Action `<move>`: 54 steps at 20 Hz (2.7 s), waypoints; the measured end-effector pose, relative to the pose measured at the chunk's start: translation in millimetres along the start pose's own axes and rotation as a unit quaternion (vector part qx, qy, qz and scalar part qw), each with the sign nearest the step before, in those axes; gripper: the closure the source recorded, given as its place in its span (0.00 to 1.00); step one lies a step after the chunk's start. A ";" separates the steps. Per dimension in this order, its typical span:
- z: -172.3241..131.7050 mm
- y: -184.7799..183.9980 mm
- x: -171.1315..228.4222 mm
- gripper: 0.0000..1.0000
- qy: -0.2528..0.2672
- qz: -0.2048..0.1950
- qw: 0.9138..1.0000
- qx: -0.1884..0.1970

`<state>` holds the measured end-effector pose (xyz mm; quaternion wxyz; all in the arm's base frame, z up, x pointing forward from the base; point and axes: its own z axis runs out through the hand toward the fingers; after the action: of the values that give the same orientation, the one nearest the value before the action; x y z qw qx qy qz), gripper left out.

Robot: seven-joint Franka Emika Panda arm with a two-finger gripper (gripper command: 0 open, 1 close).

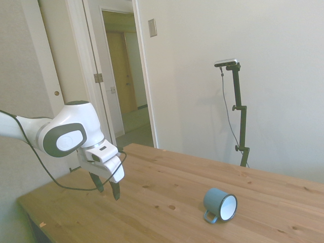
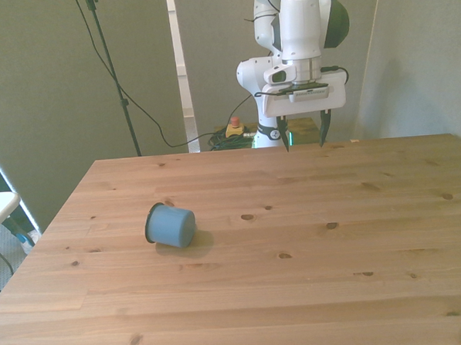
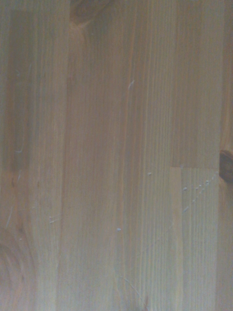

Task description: Flip the mug upright

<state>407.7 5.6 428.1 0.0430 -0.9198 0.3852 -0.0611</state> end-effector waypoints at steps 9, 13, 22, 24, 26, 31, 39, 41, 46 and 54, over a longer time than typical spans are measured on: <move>-42.9 33.7 94.4 0.00 0.016 0.049 0.998 0.042; -72.6 82.5 171.4 0.00 0.014 0.070 0.994 0.078; -95.5 141.2 261.9 0.00 -0.007 0.095 0.989 0.116; -99.9 156.3 280.5 0.00 0.001 0.100 0.987 0.125; -101.7 181.1 303.4 0.00 0.003 0.109 0.985 0.135; -85.7 233.5 360.5 0.00 0.006 0.135 0.979 0.156; -35.5 248.7 419.9 0.00 -0.006 0.146 0.975 0.165; -34.7 247.1 420.4 0.00 -0.009 0.144 0.975 0.168; -16.8 234.6 419.7 0.00 -0.031 0.137 0.974 0.177; 21.9 204.4 416.7 0.00 -0.070 0.133 0.968 0.199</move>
<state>557.1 -434.2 413.7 0.2594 -0.8352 0.4805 -0.0660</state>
